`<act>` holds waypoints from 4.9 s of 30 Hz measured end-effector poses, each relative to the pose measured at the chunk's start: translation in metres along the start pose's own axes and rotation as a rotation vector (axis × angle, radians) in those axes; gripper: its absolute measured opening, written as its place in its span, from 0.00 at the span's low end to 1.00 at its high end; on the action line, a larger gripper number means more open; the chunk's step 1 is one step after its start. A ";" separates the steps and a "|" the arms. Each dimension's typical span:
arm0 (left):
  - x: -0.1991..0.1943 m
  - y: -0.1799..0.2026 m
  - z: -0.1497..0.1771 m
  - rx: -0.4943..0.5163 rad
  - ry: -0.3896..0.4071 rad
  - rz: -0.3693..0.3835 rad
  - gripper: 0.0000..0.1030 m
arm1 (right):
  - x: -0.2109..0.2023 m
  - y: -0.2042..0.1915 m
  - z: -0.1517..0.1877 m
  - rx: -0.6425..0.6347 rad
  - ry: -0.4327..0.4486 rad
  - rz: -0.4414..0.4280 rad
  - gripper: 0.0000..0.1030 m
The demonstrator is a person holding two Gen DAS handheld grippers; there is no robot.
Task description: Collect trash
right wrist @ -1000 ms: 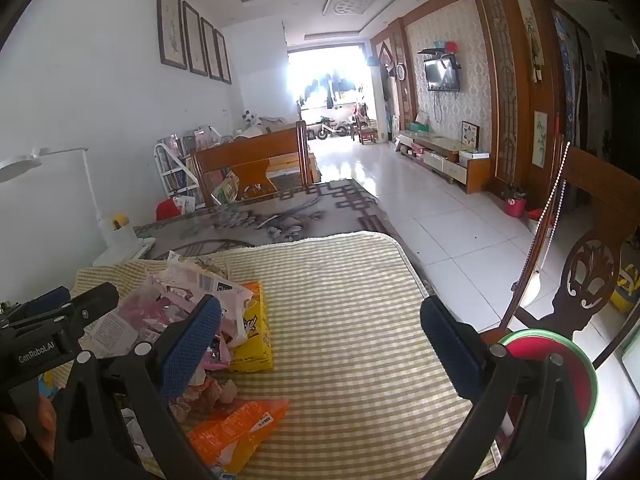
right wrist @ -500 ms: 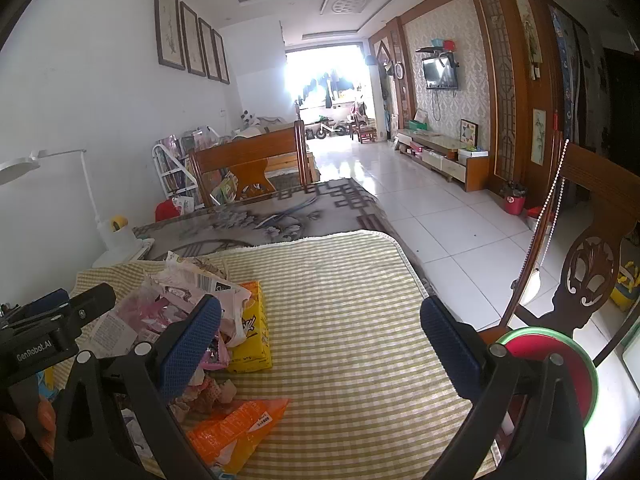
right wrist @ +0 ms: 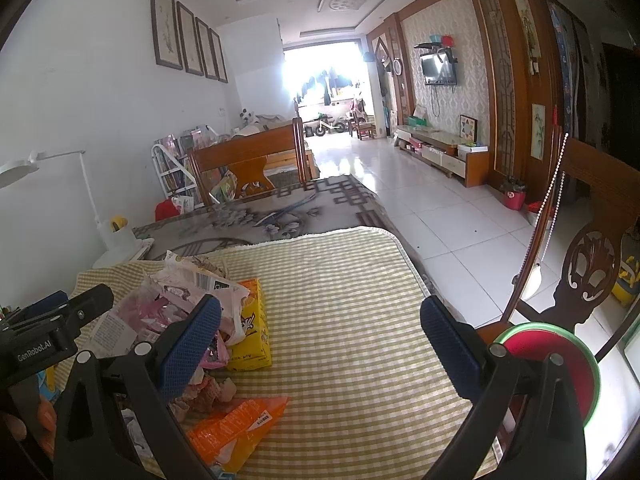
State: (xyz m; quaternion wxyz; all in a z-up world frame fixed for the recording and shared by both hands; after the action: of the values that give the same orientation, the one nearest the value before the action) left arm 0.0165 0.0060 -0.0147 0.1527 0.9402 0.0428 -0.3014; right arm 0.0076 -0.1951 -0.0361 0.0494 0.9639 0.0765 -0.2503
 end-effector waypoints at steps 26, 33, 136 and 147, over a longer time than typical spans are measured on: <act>0.003 -0.002 0.000 -0.001 -0.002 -0.006 0.95 | 0.001 -0.001 0.001 0.005 -0.006 -0.003 0.93; 0.003 -0.002 0.001 -0.001 -0.003 -0.005 0.95 | 0.001 -0.001 0.001 0.005 -0.007 -0.003 0.93; 0.058 0.284 0.167 0.355 -0.618 0.564 0.70 | -0.064 0.282 0.155 0.655 -0.202 0.196 0.54; 0.027 0.220 0.093 0.222 -0.502 0.540 0.70 | -0.061 0.236 0.117 0.557 -0.189 0.145 0.59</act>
State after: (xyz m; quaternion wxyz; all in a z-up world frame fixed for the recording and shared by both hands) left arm 0.0243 -0.2323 -0.0448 0.1293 0.8253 -0.2779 -0.4742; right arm -0.0597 -0.4502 -0.0942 -0.1920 0.9157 -0.0689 -0.3462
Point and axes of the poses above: each gripper's, at about its wrist camera, not at the fingertips, and x roughly the way its jaws point, y to its right, z to its underside, the point moved 2 cm from there along x, roughly the way its jaws point, and after that the axes turned 15 degrees about -x, right-handed, at the moved point
